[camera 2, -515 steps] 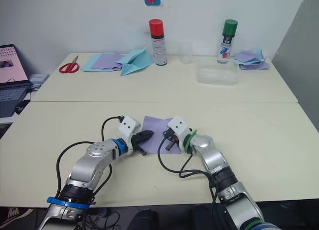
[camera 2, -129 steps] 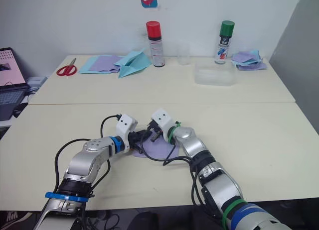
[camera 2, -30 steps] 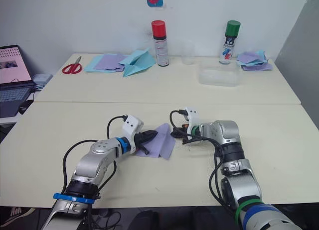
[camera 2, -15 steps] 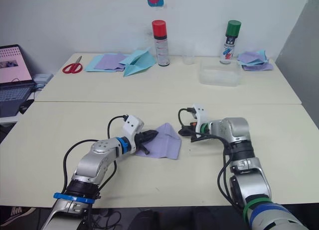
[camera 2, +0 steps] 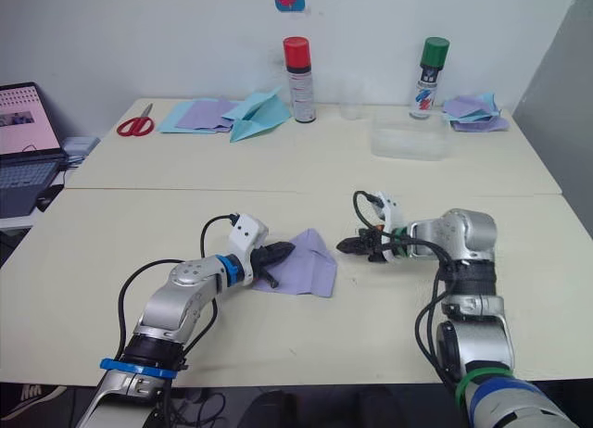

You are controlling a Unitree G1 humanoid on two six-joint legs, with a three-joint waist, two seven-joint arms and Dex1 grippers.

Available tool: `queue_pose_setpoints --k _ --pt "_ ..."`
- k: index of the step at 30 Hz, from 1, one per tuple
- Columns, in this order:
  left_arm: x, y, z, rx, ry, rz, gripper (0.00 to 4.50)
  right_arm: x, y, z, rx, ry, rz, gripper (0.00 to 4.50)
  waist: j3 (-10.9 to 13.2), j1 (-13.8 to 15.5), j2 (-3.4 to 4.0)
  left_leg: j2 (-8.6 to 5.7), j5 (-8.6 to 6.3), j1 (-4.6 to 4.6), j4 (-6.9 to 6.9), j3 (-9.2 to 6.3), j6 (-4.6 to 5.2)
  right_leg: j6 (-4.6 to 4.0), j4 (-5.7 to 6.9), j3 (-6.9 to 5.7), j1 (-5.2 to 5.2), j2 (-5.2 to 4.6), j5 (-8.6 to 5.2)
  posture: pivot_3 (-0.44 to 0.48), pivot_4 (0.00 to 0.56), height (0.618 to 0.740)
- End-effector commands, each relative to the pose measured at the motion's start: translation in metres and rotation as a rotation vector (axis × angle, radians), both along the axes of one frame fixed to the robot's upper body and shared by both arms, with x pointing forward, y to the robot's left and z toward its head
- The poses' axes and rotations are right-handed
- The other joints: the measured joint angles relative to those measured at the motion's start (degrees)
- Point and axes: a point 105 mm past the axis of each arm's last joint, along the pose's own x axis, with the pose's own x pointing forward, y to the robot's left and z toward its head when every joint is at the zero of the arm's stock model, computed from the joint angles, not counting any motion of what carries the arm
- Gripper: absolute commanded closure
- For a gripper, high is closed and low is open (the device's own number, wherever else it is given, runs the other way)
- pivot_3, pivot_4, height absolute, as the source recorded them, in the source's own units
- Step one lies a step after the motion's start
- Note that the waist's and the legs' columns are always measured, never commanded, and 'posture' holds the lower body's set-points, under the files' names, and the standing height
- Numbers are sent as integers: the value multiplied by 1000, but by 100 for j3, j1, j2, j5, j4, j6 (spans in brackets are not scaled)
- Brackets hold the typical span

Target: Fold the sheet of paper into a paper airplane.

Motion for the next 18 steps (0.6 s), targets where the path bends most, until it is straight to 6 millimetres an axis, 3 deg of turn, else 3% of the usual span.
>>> queue_pose_setpoints --k 1,9,18 --pt "-11 6 -28 44 99 18 4500 -15 -2 4 105 -5 14 1885 0 -4 0 1 0 0 0 0 0 0 1 0 0 0 0 0 150 740" --pt "-9 5 -27 49 97 14 4500 -19 -3 -15 142 104 -109 1885 2 -22 2 2 0 3 -1 -2 1 0 -1 0 0 2 0 0 150 740" --pt "-8 4 -27 48 95 17 4500 -32 21 -20 165 188 -87 1885 2 -33 3 2 0 -3 -3 -1 1 1 -12 0 0 2 0 0 150 740"
